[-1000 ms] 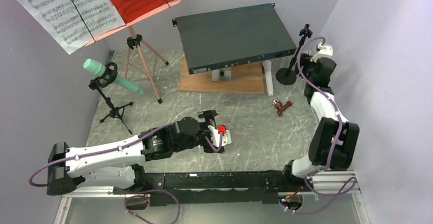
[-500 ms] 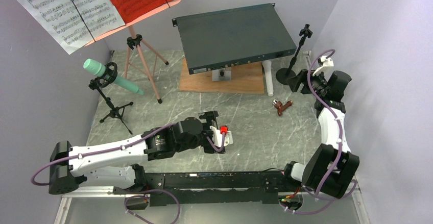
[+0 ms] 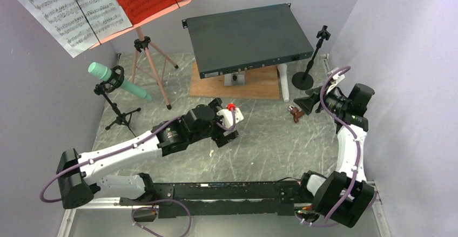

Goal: Pack up the instrument practice props
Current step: Place the microphone stand at the corner of the board, then pick up the microphone stand at the corner of the board.

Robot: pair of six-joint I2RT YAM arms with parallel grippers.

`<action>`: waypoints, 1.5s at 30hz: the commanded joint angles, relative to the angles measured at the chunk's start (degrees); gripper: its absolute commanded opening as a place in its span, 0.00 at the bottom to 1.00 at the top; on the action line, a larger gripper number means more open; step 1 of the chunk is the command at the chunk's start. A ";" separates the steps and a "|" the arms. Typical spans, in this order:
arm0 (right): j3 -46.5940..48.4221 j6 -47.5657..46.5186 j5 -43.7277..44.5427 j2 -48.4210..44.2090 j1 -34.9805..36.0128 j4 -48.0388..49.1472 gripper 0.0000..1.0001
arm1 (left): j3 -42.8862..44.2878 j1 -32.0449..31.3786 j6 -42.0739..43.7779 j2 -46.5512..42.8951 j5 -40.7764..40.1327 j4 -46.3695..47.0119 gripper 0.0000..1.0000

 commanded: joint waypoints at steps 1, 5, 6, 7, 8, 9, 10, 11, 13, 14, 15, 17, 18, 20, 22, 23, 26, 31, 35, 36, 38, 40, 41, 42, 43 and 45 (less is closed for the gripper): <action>4.68 -10.17 -3.08 0.25 -0.37 -8.97 0.78 | 0.07 0.28 -10.54 -4.05 0.11 2.59 0.99; 5.66 -12.01 -0.15 0.93 -0.36 -10.79 0.79 | -4.14 0.27 -16.84 -6.28 -1.76 6.96 0.99; 5.76 -11.87 0.72 1.23 -0.39 -10.64 0.79 | -4.39 0.28 -17.72 -6.43 -2.35 6.61 0.99; 5.65 -11.21 1.93 1.53 -0.38 -10.02 0.79 | -4.43 0.24 -18.40 -6.58 -2.91 5.97 0.99; 5.50 -10.20 2.93 1.95 -0.42 -8.94 0.79 | -4.64 0.28 -19.33 -6.82 -3.71 5.31 0.99; 5.25 -8.66 4.43 2.17 -0.47 -7.51 0.79 | -5.26 0.28 -20.63 -7.28 -4.53 5.30 0.99; 4.80 -6.55 6.62 2.39 -0.45 -5.77 0.79 | -6.31 0.27 -22.11 -7.65 -5.15 5.77 0.99; 4.40 -4.39 8.62 2.43 -0.50 -3.74 0.79 | -7.57 0.28 -23.71 -8.22 -5.29 6.70 0.99; 3.42 -0.30 13.86 2.31 -0.64 0.41 0.80 | -11.09 0.28 -26.89 -9.44 -4.31 9.73 0.99; 2.60 1.90 16.56 2.14 -0.65 3.15 0.80 | -13.07 0.27 -28.37 -10.06 -3.91 11.41 0.99; 1.64 4.51 21.03 2.14 -0.63 6.13 0.80 | -14.87 0.28 -29.79 -10.60 -3.76 12.89 0.99; -0.05 9.06 26.01 2.73 -0.60 14.67 0.81 | -18.24 0.27 -32.23 -11.91 -3.78 14.91 0.99; -0.48 10.32 28.03 3.97 -0.63 17.63 0.81 | -19.63 0.28 -33.10 -12.64 -3.91 15.80 0.99; -0.22 12.04 29.22 7.32 -0.53 23.60 0.80 | -22.58 0.28 -34.25 -14.32 -4.65 17.65 0.99; 2.44 12.55 28.82 12.33 -0.06 26.81 0.79 | -25.77 0.27 -35.10 -16.05 -5.73 18.93 0.99; 4.73 12.63 29.39 15.31 0.51 27.31 0.78 | -26.87 0.28 -35.44 -17.17 -6.36 19.23 0.99; 10.77 11.54 33.45 23.03 4.04 28.91 0.76 | -29.00 0.28 -36.30 -19.95 -7.24 19.06 0.99; 16.59 15.87 37.77 33.64 7.26 39.13 0.76 | -31.22 0.24 -37.37 -24.69 -7.89 17.31 0.99; 21.53 17.80 39.84 40.10 8.11 41.84 0.72 | -32.60 0.28 -38.30 -27.93 -9.06 15.74 0.99; 22.44 17.59 40.14 41.27 8.28 41.97 0.71 | -32.91 0.28 -38.39 -28.44 -9.23 15.77 0.99; 23.92 16.54 40.58 43.03 8.60 42.42 0.67 | -33.45 0.28 -38.57 -28.96 -9.36 16.26 0.99; 25.72 15.49 41.06 44.76 8.75 42.57 0.62 | -33.51 0.25 -38.59 -28.53 -9.25 17.19 0.99; 26.64 14.88 41.04 45.57 8.81 42.37 0.60 | -33.34 0.24 -38.42 -27.96 -9.12 17.76 0.99; 27.48 14.51 40.84 46.39 8.80 42.23 0.57 | -32.80 0.28 -38.39 -27.06 -8.85 18.13 0.99; 28.43 14.11 40.41 47.17 8.77 42.16 0.53 | -32.34 0.28 -38.26 -26.14 -8.57 18.47 0.99; 29.92 13.31 39.30 48.42 8.78 41.86 0.44 | -31.09 0.28 -38.23 -23.21 -7.73 18.90 0.99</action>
